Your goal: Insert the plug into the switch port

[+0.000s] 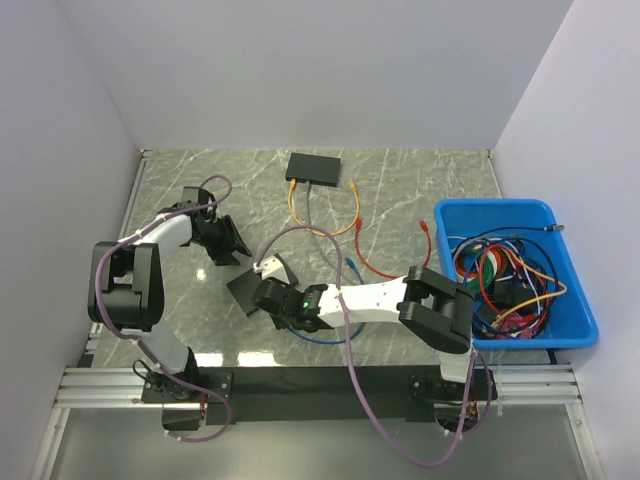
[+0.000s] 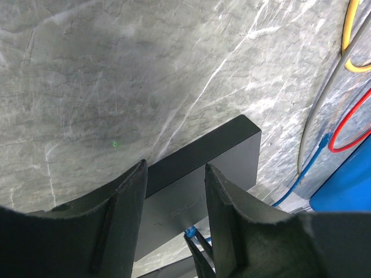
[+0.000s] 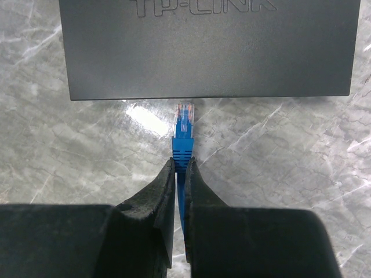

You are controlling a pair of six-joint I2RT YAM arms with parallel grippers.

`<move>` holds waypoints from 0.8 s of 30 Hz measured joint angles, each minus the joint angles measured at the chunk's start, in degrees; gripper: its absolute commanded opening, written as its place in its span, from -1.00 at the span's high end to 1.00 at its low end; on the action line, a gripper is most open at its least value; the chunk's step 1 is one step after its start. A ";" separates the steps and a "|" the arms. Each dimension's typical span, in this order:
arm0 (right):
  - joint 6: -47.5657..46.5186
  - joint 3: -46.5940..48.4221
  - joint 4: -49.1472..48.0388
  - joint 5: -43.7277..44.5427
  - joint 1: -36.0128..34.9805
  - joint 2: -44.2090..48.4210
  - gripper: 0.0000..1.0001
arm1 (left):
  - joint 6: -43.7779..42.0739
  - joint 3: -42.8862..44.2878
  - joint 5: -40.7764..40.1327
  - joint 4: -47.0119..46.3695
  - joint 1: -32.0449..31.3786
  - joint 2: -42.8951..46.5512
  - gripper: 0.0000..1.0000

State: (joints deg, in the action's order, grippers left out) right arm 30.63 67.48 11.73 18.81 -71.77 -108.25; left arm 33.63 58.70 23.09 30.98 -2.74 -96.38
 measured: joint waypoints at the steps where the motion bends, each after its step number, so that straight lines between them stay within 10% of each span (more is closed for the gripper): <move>1: 0.02 0.00 0.00 0.00 0.00 -0.07 1.00 | 0.00 0.00 0.00 0.02 0.00 0.00 -0.01; 24: -0.04 2.56 2.47 0.74 0.02 -1.42 1.00 | 0.00 -0.13 -0.02 0.04 -0.28 0.00 0.02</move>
State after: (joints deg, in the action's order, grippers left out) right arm 30.59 70.04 14.20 19.55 -71.75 -109.67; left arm 33.63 58.57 23.07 31.03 -3.03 -96.38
